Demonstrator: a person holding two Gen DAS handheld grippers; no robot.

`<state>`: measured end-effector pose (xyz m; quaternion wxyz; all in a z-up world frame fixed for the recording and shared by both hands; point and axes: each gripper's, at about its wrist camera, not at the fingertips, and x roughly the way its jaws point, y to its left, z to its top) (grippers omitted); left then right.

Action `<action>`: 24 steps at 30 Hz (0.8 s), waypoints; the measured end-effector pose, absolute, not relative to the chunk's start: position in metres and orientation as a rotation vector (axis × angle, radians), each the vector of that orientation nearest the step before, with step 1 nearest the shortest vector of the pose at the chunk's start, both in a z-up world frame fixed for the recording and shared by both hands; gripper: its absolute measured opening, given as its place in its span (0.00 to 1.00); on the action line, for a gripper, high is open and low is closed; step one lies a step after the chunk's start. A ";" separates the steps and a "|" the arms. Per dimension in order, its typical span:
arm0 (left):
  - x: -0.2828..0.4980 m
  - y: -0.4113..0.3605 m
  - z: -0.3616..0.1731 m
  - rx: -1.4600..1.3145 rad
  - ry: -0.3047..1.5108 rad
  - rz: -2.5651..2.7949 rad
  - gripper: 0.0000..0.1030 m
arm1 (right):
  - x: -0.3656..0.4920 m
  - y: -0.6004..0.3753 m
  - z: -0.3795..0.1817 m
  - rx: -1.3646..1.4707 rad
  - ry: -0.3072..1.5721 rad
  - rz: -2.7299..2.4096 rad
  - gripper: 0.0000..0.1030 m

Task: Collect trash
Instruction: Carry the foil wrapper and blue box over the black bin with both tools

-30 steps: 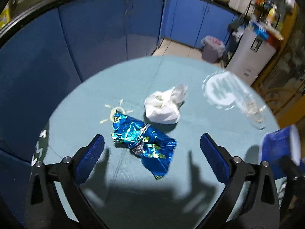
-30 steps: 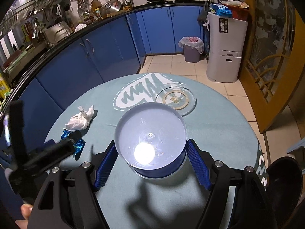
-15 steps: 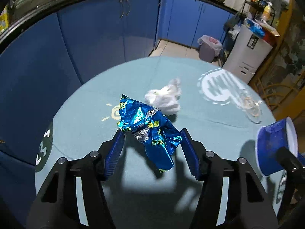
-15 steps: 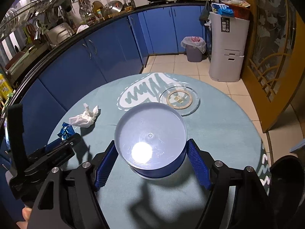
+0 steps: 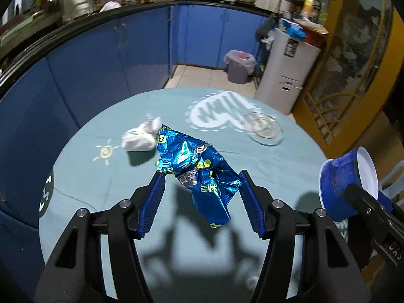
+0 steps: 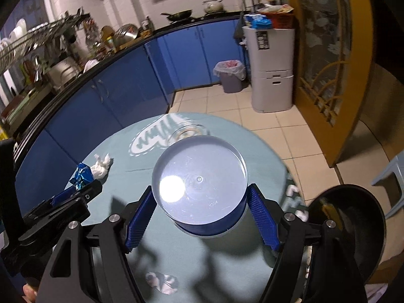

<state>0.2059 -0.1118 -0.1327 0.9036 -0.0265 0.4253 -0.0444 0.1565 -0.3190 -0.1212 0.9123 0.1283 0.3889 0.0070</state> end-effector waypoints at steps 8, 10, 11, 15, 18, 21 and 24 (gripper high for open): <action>0.188 -0.156 -0.120 0.006 0.853 -0.160 0.59 | 0.129 -0.356 -0.113 0.300 0.755 -0.043 0.69; 0.185 -0.169 -0.118 0.025 0.849 -0.180 0.59 | 0.121 -0.367 -0.112 0.311 0.743 -0.064 0.69; 0.183 -0.176 -0.118 0.034 0.848 -0.190 0.59 | 0.118 -0.372 -0.112 0.318 0.739 -0.073 0.69; 0.176 -0.204 -0.116 0.069 0.844 -0.232 0.59 | 0.106 -0.396 -0.112 0.346 0.727 -0.114 0.69; 0.170 -0.226 -0.114 0.097 0.841 -0.268 0.59 | 0.096 -0.415 -0.113 0.368 0.718 -0.147 0.69; 0.163 -0.247 -0.114 0.122 0.839 -0.303 0.59 | 0.085 -0.433 -0.115 0.390 0.712 -0.183 0.69; 0.157 -0.268 -0.113 0.148 0.835 -0.339 0.59 | 0.075 -0.449 -0.117 0.408 0.707 -0.212 0.69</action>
